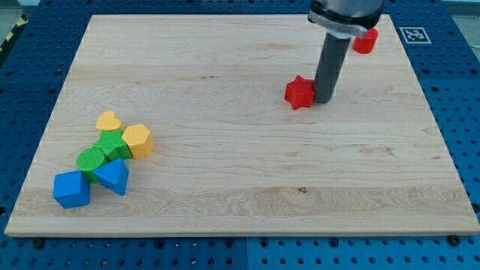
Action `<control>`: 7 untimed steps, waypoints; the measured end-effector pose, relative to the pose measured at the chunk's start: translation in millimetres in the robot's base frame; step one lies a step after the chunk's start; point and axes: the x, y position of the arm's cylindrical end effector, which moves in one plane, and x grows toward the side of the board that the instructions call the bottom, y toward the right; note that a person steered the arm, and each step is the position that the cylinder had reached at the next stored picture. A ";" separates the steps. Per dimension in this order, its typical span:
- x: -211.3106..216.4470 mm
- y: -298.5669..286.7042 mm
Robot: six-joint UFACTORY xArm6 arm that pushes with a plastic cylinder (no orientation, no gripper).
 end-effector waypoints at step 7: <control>30.2 -2.5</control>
